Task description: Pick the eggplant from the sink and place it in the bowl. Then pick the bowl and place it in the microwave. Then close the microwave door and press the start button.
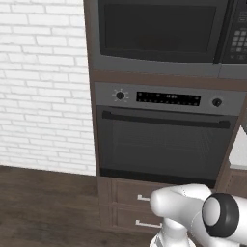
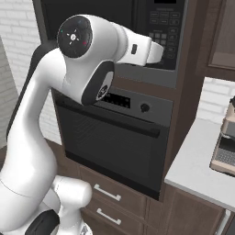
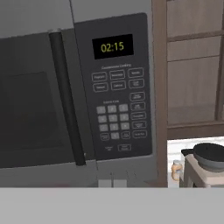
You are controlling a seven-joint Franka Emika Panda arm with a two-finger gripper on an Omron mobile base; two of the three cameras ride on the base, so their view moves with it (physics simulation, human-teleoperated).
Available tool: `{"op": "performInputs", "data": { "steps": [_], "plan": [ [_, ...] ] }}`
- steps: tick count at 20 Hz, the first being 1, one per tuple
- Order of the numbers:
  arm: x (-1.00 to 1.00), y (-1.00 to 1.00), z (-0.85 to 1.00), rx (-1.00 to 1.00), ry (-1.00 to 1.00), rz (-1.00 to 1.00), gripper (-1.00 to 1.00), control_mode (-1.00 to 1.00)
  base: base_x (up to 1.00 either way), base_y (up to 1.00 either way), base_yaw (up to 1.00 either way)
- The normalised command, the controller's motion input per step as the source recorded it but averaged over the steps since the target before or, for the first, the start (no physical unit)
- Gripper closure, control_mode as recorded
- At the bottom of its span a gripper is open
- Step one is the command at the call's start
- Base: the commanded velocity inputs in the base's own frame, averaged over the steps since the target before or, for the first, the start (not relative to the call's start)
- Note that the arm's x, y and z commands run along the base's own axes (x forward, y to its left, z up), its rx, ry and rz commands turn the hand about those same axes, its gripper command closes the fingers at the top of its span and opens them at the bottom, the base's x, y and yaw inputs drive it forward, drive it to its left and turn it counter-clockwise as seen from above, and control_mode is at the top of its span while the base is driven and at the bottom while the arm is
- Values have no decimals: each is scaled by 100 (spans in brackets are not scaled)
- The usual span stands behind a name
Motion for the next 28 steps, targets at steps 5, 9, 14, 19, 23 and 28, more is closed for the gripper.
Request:
{"op": "performInputs", "data": {
  "steps": [5, 9, 14, 19, 23, 28],
  "plan": [
    [36, -7, -7, 0, 0, 3, 100, -100, 0, 0, 0],
    [24, -19, 0, 0, 0, 5, 100, -100, 0, 0, 0],
    [4, -19, -1, 0, 0, 2, 100, -100, 0, 0, 0],
    [1, -9, -19, 0, 0, 1, 100, -100, 0, 0, 0],
    [9, -1, -22, 0, 0, 0, 100, -100, 0, 0, 0],
    [18, -7, -15, 0, 0, 0, 100, -100, 0, 0, 0]
  ]
}}
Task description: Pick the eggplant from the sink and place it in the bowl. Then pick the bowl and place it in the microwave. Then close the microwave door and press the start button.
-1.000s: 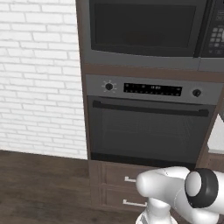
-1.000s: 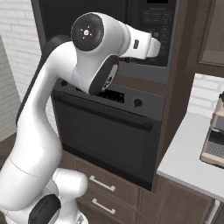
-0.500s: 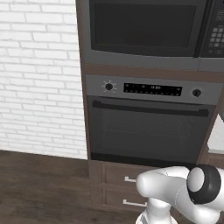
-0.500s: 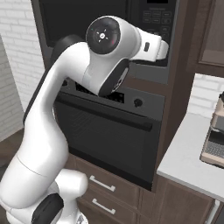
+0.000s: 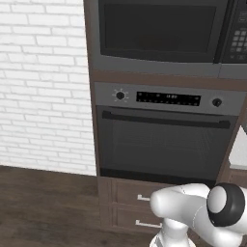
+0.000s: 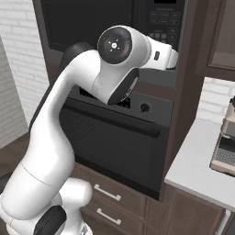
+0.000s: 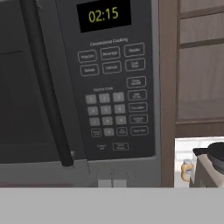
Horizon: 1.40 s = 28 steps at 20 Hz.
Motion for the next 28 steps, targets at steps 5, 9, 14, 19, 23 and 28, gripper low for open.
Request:
{"op": "performInputs", "data": {
  "steps": [5, 9, 14, 19, 23, 28],
  "plan": [
    [15, -21, -16, 0, 0, 0, 100, -100, 0, 0, 0],
    [17, -9, -14, 0, 0, 0, 100, -100, 0, 0, 0],
    [19, -1, -8, 0, 0, 0, 100, -100, 0, 0, 0],
    [24, -1, -9, 0, 0, 0, 100, -100, 0, 0, 0],
    [24, -6, -11, 0, 0, 0, 100, -100, 0, 0, 0],
    [21, -4, -12, 0, 0, 0, 100, -100, 0, 0, 0]
  ]
}}
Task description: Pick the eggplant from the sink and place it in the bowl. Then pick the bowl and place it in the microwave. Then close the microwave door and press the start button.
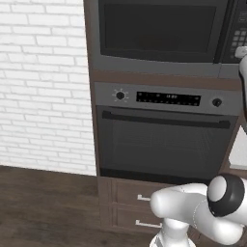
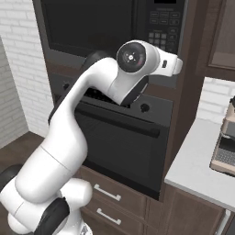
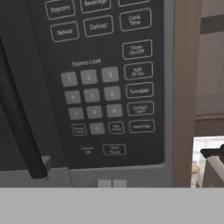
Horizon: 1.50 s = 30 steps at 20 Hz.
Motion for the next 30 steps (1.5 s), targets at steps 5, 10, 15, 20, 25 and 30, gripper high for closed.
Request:
{"op": "performInputs", "data": {
  "steps": [5, 10, 15, 20, 25, 30],
  "plan": [
    [17, -3, -4, 0, 0, 0, 100, -100, 0, 0, 0],
    [18, -10, -1, 0, 0, 0, 100, -100, 0, 0, 0],
    [19, -9, -7, 0, 0, 0, 100, -100, 0, 0, 0],
    [9, -1, -14, 0, 0, 0, 100, -100, 0, 0, 0],
    [11, 0, -7, 0, 0, 0, 100, -100, 0, 0, 0],
    [7, 0, 0, 0, 0, 0, 100, -100, 0, 0, 0]
  ]
}}
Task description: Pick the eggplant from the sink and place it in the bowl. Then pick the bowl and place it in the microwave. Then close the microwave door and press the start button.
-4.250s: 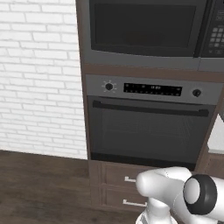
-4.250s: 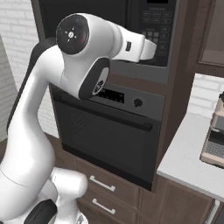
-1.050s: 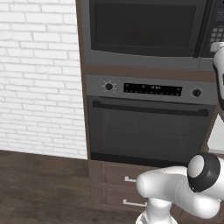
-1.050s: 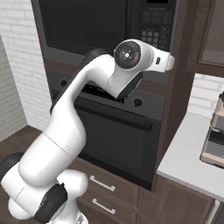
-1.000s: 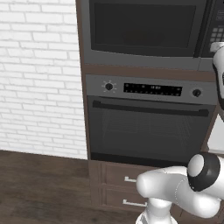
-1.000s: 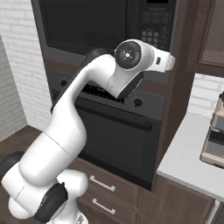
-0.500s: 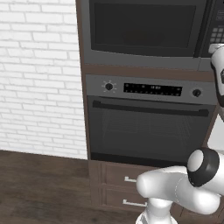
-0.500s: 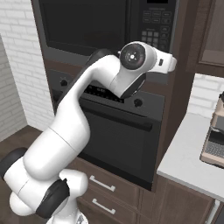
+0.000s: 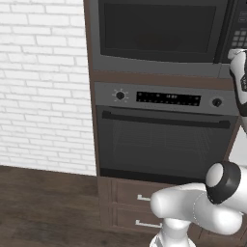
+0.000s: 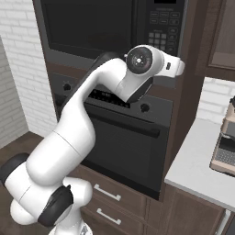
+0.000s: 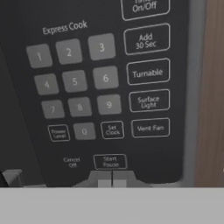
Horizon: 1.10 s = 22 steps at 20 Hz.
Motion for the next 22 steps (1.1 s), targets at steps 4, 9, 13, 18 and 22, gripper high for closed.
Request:
{"op": "performInputs", "data": {
  "steps": [4, 9, 13, 18, 22],
  "plan": [
    [9, 0, -7, 0, 0, 0, 100, -100, 0, 0, 0],
    [12, 0, -7, 0, 0, 0, 100, -100, 0, 0, 0],
    [16, 0, -5, 0, 0, 0, 100, -100, 0, 0, 0],
    [33, -2, -6, 0, 0, 0, 100, -100, 0, 0, 0],
    [67, -14, -17, 0, 2, 2, 100, -100, 0, 0, 0]
  ]
}}
